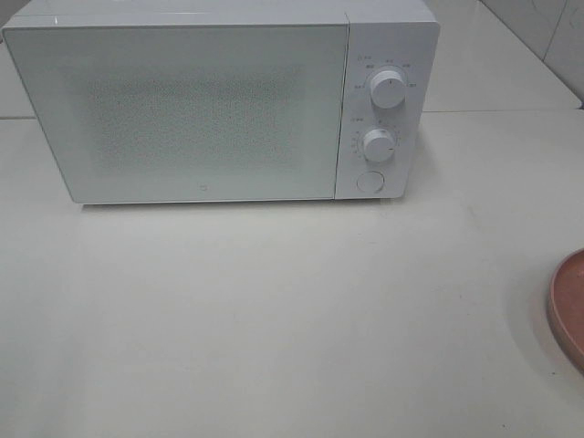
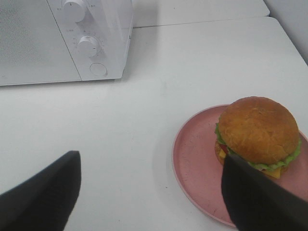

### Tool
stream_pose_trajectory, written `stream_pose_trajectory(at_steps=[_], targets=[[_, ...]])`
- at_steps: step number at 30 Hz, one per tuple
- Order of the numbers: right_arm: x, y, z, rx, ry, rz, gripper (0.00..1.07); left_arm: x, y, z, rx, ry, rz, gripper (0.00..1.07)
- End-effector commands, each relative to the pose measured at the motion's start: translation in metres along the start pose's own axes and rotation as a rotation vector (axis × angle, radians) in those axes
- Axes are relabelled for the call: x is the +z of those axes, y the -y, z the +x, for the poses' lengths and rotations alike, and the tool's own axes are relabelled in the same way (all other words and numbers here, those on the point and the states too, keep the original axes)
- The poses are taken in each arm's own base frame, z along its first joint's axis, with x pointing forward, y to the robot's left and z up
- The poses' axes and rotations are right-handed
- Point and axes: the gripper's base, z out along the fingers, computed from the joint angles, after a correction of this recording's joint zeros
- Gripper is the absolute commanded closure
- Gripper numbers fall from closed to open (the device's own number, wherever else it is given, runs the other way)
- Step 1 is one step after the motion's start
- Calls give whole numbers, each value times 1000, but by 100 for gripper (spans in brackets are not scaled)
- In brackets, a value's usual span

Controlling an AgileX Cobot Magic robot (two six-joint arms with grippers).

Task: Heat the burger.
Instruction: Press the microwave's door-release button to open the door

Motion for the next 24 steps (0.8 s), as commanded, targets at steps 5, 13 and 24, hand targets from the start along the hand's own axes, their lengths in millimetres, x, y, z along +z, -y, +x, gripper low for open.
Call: stream_pose_trajectory(at_steps=[5,13,24], targets=[[-3,0,1,0,32,1,32,-2,0,1,3,23,-3,9],[-3,0,1,0,32,1,32,-2,0,1,3,23,-3,9],[-7,-4,-23,47,40,-12,32,-2,0,1,3,23,-3,9]])
